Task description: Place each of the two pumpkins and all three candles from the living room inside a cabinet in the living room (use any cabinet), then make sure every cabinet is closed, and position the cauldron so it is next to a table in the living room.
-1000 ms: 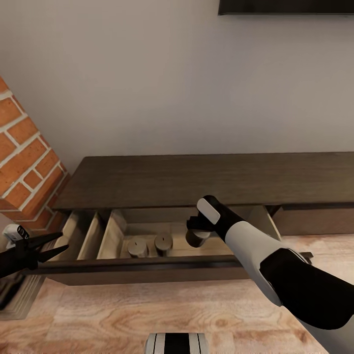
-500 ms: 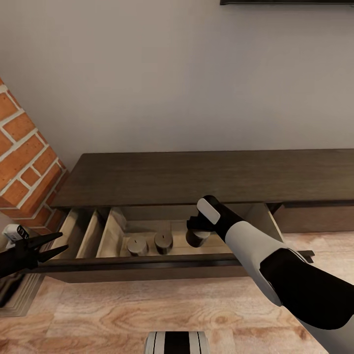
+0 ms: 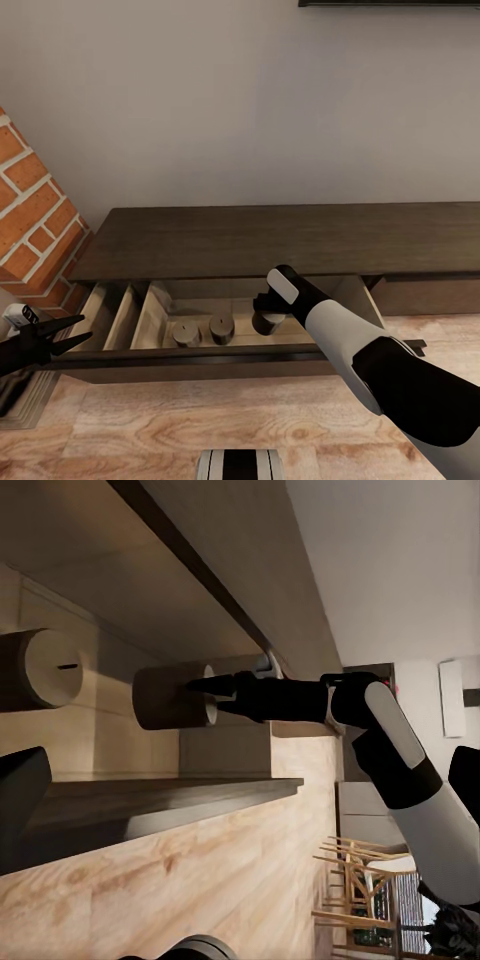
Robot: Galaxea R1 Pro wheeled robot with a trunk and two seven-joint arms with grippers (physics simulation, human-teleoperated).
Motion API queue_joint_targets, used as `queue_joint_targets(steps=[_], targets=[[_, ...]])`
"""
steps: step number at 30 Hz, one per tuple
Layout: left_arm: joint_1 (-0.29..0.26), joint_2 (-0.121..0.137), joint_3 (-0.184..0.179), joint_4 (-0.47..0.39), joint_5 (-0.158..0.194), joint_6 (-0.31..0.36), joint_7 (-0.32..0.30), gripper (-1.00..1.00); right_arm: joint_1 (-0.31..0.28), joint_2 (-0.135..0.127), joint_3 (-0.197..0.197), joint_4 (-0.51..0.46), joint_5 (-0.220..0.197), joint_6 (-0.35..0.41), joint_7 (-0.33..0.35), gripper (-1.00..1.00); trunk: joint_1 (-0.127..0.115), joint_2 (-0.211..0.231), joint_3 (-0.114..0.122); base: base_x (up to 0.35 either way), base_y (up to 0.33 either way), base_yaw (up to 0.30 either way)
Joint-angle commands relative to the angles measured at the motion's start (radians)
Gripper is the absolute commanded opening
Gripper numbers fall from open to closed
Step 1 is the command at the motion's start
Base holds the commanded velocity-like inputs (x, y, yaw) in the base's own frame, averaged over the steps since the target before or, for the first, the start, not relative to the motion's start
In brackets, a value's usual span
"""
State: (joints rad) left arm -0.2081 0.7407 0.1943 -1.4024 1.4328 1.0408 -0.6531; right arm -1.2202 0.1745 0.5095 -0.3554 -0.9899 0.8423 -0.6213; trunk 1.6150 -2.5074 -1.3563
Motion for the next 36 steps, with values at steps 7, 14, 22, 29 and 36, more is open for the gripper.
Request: queue_joint_targets(steps=[7, 14, 22, 29, 36], targets=[[-0.001, 0.000, 0.001, 0.000, -0.003, 0.004, -0.005, 1.00, -0.001, 0.000, 0.004, 0.000, -0.012, 0.000, -0.011, 1.00, -0.001, 0.000, 0.003, 0.000, 0.000, 0.000], [-0.001, 0.000, 0.001, 0.000, -0.003, 0.004, -0.005, 1.00, -0.001, 0.000, 0.035, 0.001, 0.004, -0.028, -0.026, 1.00, -0.001, 0.000, 0.003, 0.000, 0.000, 0.000], [-0.001, 0.000, 0.001, 0.000, -0.003, 0.004, -0.005, 1.00, 0.002, 0.000, 0.072, 0.000, 0.010, -0.058, -0.019, 1.00, -0.001, 0.000, 0.003, 0.000, 0.000, 0.000], [0.000, 0.000, 0.001, 0.000, -0.003, 0.004, -0.005, 1.00, 0.026, 0.000, 0.240, -0.013, 0.010, -0.155, 0.038, 1.00, -0.001, 0.000, 0.003, 0.000, 0.000, 0.000], [-0.001, 0.000, 0.001, 0.000, -0.003, 0.004, -0.005, 1.00, 0.027, 0.000, 0.276, -0.015, 0.012, -0.189, 0.123, 1.00, -0.001, 0.000, 0.003, 0.000, 0.000, 0.000]])
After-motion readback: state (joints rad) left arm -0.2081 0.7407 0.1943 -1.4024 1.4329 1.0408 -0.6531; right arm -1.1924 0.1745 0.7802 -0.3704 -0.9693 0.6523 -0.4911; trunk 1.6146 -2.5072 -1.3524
